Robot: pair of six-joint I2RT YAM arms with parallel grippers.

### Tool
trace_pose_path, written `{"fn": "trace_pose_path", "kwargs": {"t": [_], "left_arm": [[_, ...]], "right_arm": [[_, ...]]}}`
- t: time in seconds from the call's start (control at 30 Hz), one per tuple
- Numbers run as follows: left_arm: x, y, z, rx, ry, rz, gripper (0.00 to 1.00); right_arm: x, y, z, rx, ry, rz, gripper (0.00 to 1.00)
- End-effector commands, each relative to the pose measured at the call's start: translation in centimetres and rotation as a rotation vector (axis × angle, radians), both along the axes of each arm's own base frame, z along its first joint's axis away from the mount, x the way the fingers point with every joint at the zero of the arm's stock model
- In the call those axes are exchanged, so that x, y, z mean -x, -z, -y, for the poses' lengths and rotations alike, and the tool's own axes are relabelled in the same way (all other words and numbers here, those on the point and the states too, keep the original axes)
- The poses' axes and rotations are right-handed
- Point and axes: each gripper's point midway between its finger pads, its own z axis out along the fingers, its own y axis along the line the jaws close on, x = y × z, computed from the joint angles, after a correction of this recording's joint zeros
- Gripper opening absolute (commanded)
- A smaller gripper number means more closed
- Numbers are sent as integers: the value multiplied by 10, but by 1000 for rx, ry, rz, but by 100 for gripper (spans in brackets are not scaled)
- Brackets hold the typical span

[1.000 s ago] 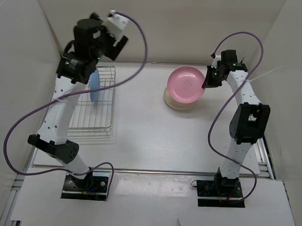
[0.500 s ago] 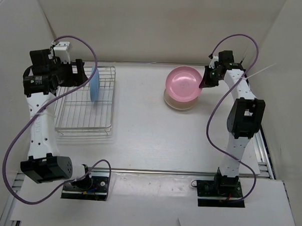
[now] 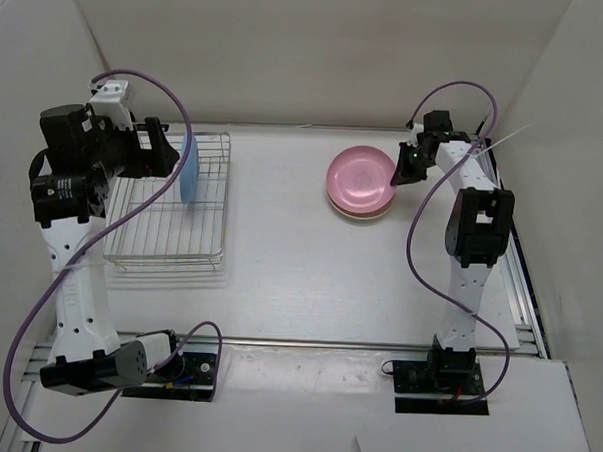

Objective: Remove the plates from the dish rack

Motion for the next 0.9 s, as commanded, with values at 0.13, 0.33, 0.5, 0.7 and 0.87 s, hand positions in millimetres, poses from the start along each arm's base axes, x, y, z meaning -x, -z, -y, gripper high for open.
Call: {"fn": "trace_pose_path", "kwargs": {"t": [0.13,0.33,0.5,0.7,0.87], "left_arm": [[27,-22,14,21,37,62,100],[27,-22,14,21,37,62,100],[29,-16,11,13,17,55,100],[29,-14,11,13,17,57,100],[29,-14,11,21,14,55,100]], "right_arm": [[-24,-17,2,12,-4,92,1],[-23,-13,0,4,-9,83,6],[-20,-11,-3,12,-14,74,8],[-18,-8,-3,17,-21,68,12],[-10,0,-8,14,-43,39,23]]}}
